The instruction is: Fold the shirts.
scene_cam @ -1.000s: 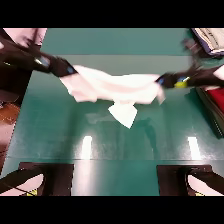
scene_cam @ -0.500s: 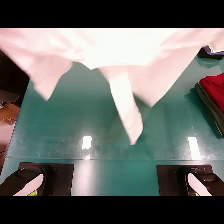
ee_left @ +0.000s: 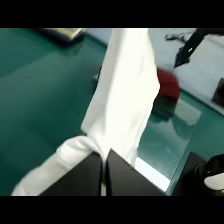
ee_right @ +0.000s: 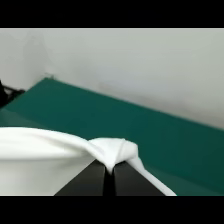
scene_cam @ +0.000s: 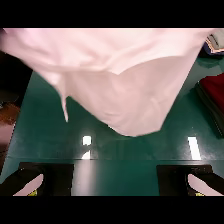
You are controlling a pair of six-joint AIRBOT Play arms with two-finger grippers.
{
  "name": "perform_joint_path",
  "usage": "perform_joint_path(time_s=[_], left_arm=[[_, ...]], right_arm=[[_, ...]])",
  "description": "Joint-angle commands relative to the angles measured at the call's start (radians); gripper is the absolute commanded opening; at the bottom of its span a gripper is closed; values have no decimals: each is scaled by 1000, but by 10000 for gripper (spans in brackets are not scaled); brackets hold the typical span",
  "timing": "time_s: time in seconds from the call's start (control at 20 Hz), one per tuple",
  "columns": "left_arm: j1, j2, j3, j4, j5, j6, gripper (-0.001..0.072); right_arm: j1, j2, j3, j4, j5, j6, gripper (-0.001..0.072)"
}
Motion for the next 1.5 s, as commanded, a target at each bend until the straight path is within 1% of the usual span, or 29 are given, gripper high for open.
perform_joint_path(time_s=[0.0,0.1,0.15,0.25,0.4,0.45,0.5,0.55,0.65,0.75,0.85,0.9,1.0,1.1,1.25,1.35,1.45], left_arm=[[1,-85,-261,235,-10,-18,24],[1,-169,-385,305,42,-13,25],[1,-221,-427,328,86,7,25],[1,-323,-459,356,163,16,25],[3,-428,-456,356,225,16,25],[3,-444,-456,356,243,16,25],[3,-448,-456,363,260,16,25],[3,-448,-455,373,275,16,25],[3,-448,-430,425,265,16,25],[3,-448,-378,475,225,15,25],[3,-448,-328,485,183,16,25],[3,-448,-312,485,177,16,25],[3,-448,-300,485,177,16,25],[3,-448,-301,486,175,16,25],[3,-448,-301,485,175,16,25],[3,-448,-301,485,174,15,25],[3,-448,-301,485,166,9,25]], right_arm=[[68,-203,-96,-4,2,24,11],[103,-330,-168,-4,-55,23,12],[118,-394,-194,-3,-97,23,12],[144,-499,-219,0,-167,23,13],[167,-601,-202,5,-232,24,15],[167,-626,-179,14,-237,24,66],[163,-646,-149,28,-227,24,338],[151,-657,-119,31,-196,24,566],[119,-648,-80,30,-73,24,556],[76,-608,-105,21,72,23,556],[29,-530,-235,21,165,8,555],[4,-479,-331,21,185,7,556],[-39,-362,-546,21,177,5,556],[-86,-224,-798,22,131,5,556],[-151,-45,-1114,24,81,6,556],[-185,36,-1260,24,74,18,555],[-201,80,-1349,32,45,20,555]])
